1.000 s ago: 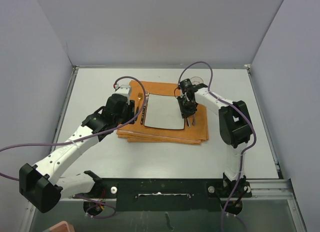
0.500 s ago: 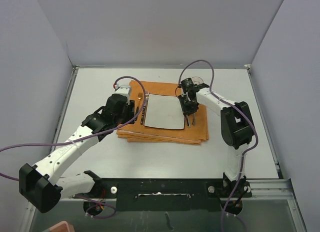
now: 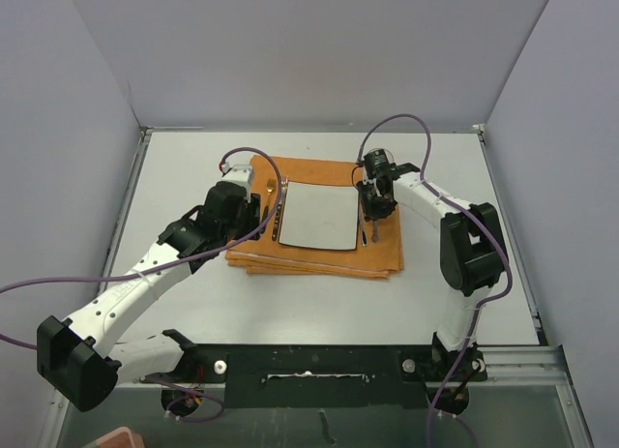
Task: Set the dinner table for one person
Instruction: Adjust the knife on the napkin.
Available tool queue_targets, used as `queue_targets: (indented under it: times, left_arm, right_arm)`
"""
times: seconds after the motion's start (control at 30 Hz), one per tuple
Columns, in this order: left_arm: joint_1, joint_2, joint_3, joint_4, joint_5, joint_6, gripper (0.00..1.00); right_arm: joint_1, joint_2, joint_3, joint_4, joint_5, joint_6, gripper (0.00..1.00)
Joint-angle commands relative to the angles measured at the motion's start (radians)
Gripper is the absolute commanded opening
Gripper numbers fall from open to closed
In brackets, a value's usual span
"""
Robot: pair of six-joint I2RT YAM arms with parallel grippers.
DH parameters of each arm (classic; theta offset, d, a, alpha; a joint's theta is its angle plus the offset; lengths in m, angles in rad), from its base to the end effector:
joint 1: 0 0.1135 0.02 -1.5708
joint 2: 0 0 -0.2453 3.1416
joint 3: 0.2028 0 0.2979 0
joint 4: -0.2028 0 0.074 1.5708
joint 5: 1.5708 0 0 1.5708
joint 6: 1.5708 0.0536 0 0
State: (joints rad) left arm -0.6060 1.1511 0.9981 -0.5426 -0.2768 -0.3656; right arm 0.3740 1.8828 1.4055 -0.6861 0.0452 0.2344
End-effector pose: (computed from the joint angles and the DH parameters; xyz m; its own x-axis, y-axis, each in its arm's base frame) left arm 0.2664 -0.1668 0.2719 -0.6262 0.0155 -0.7795 0.1624 0.9805 -0.1109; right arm 0.4036 0.1558 0.1491 -0.9122 -0.1088 -0.3950 -0.1403 0.9888 0.0517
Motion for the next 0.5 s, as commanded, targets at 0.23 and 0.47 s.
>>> queue_targets:
  times: [0.23, 0.47]
  left_arm:
    - [0.003, -0.002, 0.05, 0.022, -0.006, -0.016, 0.45]
    - [0.003, 0.01, 0.052, 0.032, -0.003, -0.019, 0.45]
  right_arm:
    - [0.006, -0.03, -0.018, 0.044, -0.016, -0.024, 0.22]
    - [0.019, -0.014, -0.023, 0.048, -0.026, -0.018, 0.22]
